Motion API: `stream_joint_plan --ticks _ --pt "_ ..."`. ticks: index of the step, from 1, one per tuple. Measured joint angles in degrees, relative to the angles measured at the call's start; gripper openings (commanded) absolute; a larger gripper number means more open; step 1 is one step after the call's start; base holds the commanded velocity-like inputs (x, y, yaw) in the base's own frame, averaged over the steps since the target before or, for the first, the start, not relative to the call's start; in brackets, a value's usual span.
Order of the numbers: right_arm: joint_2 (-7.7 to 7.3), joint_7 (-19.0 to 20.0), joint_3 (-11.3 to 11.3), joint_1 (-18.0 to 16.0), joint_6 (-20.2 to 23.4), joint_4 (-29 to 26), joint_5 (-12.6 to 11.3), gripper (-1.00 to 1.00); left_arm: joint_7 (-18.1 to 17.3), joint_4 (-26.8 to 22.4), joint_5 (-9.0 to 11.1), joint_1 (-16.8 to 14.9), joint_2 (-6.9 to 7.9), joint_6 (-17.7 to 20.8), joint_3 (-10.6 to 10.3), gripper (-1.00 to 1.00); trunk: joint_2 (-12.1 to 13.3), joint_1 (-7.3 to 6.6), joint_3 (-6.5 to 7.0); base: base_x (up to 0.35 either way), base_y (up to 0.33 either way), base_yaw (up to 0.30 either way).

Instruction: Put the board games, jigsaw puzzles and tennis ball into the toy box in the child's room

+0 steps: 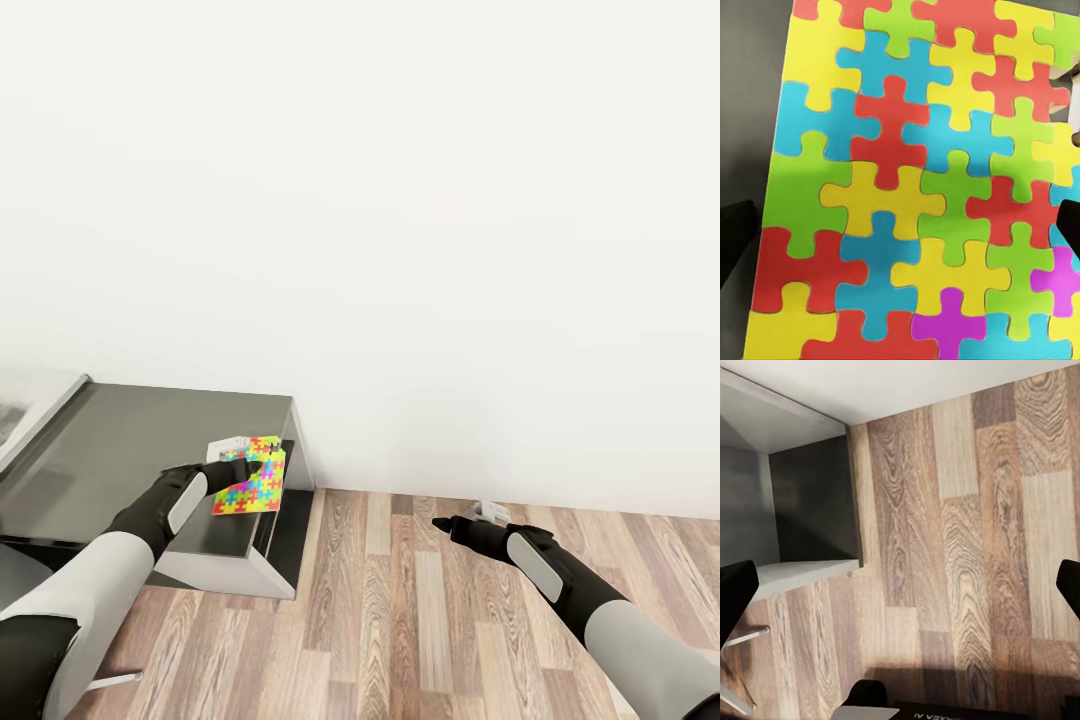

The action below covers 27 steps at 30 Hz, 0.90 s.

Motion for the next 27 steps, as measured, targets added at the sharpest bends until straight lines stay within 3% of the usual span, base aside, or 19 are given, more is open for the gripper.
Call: stream_joint_plan --ticks 7,9,18,27 --pt "0.00 0.00 0.00 0.00 0.00 -0.03 0.00 1.00 0.10 0.08 0.10 0.01 0.12 -0.19 0.09 1.00 0.00 0.00 0.00 0.000 0.000 0.000" --pt "0.00 0.00 0.00 0.02 0.00 -0.06 0.00 1.00 0.29 -0.29 -0.92 0.05 0.24 -0.23 0.21 1.00 0.02 0.01 -0.01 0.000 0.000 0.000" --pt "0.07 0.00 0.04 0.00 0.00 -0.08 0.00 1.00 0.23 -1.09 -0.98 0.07 0.33 -0.31 2.75 1.00 0.02 0.01 -0.01 0.000 0.000 0.000" --pt "0.08 0.00 0.03 0.00 0.00 -0.09 0.00 1.00 0.27 -2.46 -1.06 0.10 0.48 -0.25 3.65 1.00 0.02 0.01 -0.01 0.000 0.000 0.000"
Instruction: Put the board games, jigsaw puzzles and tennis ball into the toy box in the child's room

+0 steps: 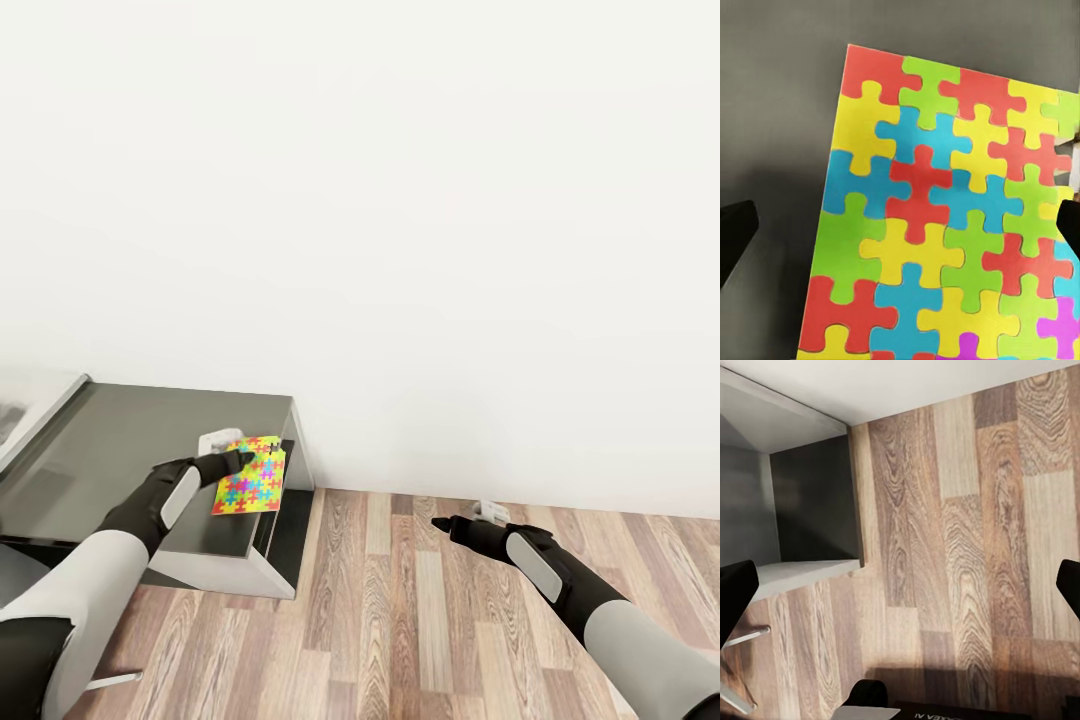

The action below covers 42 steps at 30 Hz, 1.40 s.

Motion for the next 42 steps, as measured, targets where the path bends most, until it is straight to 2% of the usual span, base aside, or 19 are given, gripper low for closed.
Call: stream_joint_plan --ticks 7,10,14,17,19,24,30,36,42 --pt "0.01 0.00 -0.01 0.00 0.00 0.00 0.00 1.00 0.04 -0.17 -0.03 0.00 0.13 0.12 3.57 1.00 0.00 0.00 0.00 0.000 0.000 0.000" --pt "0.01 0.00 -0.01 0.00 0.00 0.00 0.00 1.00 0.13 -0.44 0.04 -0.01 0.99 0.38 5.57 1.00 0.00 0.00 0.00 0.000 0.000 0.000" --pt "0.01 0.00 -0.01 0.00 0.00 0.00 0.00 1.00 -0.45 -1.20 0.17 0.00 2.35 0.94 6.78 1.00 0.00 0.00 0.00 0.000 0.000 0.000" --pt "0.01 0.00 -0.01 0.00 0.00 0.00 0.00 1.00 -2.60 -1.60 0.19 0.00 3.34 2.66 7.20 1.00 0.00 0.00 0.00 0.000 0.000 0.000" --pt "0.06 0.00 -0.02 0.00 0.00 0.00 0.00 1.00 -5.24 -1.78 0.17 0.00 3.96 4.12 7.62 1.00 0.00 0.00 0.00 0.000 0.000 0.000" --pt "0.14 0.00 -0.03 0.00 0.00 0.00 0.00 1.00 -9.22 -2.62 0.11 0.00 4.58 6.78 8.59 1.00 0.00 0.00 0.00 0.000 0.000 0.000" --pt "0.18 0.00 -0.06 0.00 0.00 0.00 -0.04 1.00 -13.11 -5.36 0.22 0.01 6.41 12.61 10.00 1.00 0.00 0.00 0.00 0.000 0.000 0.000" --pt "0.35 0.00 -0.20 0.00 0.00 0.00 -0.03 1.00 -20.98 -7.02 0.17 0.01 7.96 18.39 12.00 1.00 0.00 0.00 0.00 0.000 0.000 0.000" --pt "0.47 -0.01 -0.14 0.01 0.00 0.00 -0.01 1.00 -23.55 -7.52 0.29 0.01 9.95 20.66 12.37 1.00 0.00 0.00 0.00 0.000 0.000 0.000"
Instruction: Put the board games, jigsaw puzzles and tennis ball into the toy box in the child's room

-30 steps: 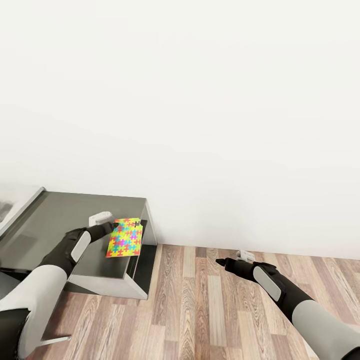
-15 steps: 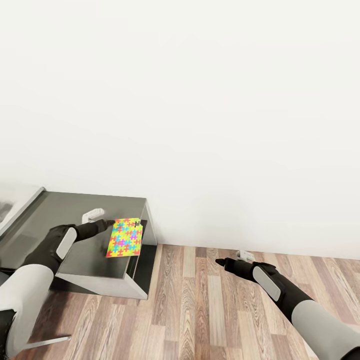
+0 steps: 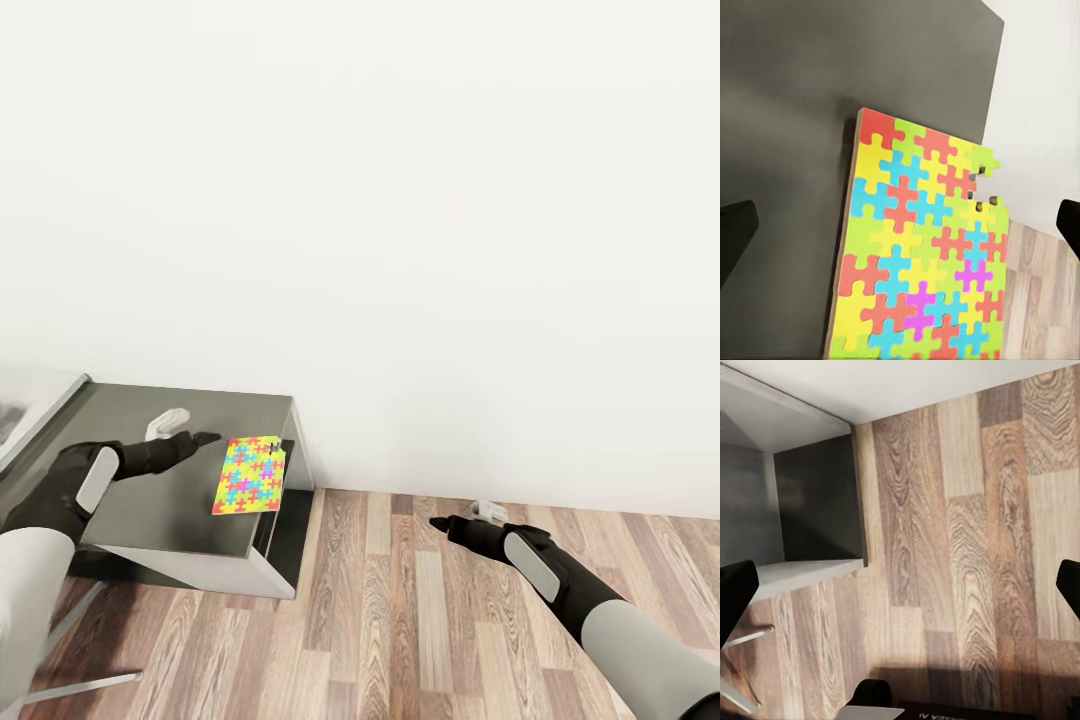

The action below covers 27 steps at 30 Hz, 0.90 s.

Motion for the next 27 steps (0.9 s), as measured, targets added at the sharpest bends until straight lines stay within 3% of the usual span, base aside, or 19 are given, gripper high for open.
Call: stream_joint_plan --ticks 7,8,12,17,23,27 --pt "0.10 -0.06 0.14 0.00 -0.05 0.00 0.01 1.00 -0.46 -2.17 0.28 0.00 0.71 3.80 0.17 1.00 0.00 0.00 0.00 0.000 0.000 0.000" --pt "0.10 -0.03 0.00 -0.01 -0.08 -0.07 -0.03 1.00 -2.87 -2.78 0.41 0.00 0.70 5.90 0.13 1.00 0.00 0.00 0.00 0.000 0.000 0.000" --pt "0.15 0.00 -0.17 -0.01 -0.15 -0.22 -0.06 1.00 -10.75 -3.02 0.31 0.00 0.66 7.72 -0.29 1.00 0.00 0.00 0.00 0.000 0.000 0.000" --pt "0.57 0.01 -0.23 -0.01 -0.23 -0.32 -0.20 1.00 -16.58 -3.07 0.15 0.02 0.67 9.20 -0.61 1.00 0.00 0.00 0.00 0.000 0.000 0.000" --pt "3.01 0.00 -0.47 0.01 -0.33 -0.35 -0.67 1.00 -19.51 -3.08 0.22 0.08 0.86 10.67 -0.53 1.00 0.00 0.00 0.00 0.000 0.000 0.000" --pt "5.92 0.02 -0.55 0.00 -1.88 -0.36 -0.64 1.00 -24.86 -3.08 0.02 0.09 0.87 11.29 -0.71 1.00 0.00 0.00 0.00 0.000 0.000 0.000"
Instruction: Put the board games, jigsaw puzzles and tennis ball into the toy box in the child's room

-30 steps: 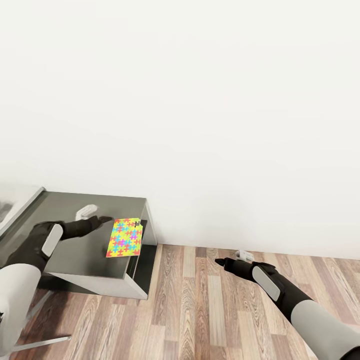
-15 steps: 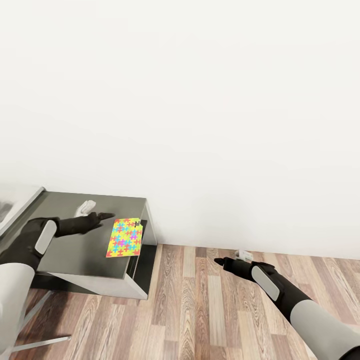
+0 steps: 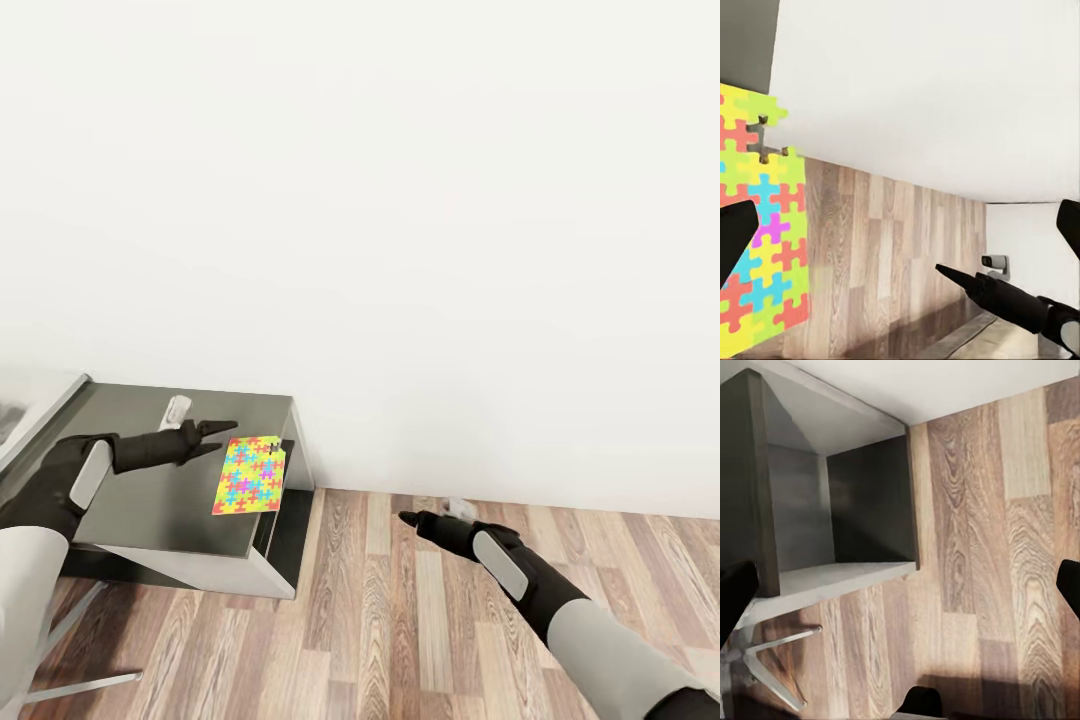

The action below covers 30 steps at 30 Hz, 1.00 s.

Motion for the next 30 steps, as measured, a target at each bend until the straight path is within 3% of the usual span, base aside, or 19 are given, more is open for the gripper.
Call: stream_joint_plan --ticks 6,14,30 --pt "0.84 1.84 -0.13 -0.01 -0.98 -0.06 -0.03 1.00 -3.98 -0.18 -0.17 0.10 -0.21 0.19 -0.57 1.00 0.00 0.00 0.00 0.000 0.000 0.000" --pt "0.35 9.94 -0.19 -0.01 -1.34 -0.08 0.19 1.00 -11.91 -4.07 -0.35 0.54 -0.18 0.20 -3.85 1.00 0.00 0.00 0.00 0.000 0.000 0.000" --pt "0.46 11.02 -0.37 -0.01 -1.56 -0.08 0.28 1.00 -13.82 -4.57 -0.40 0.61 -0.10 0.07 -4.52 1.00 0.00 0.00 0.76 0.000 0.000 0.000"
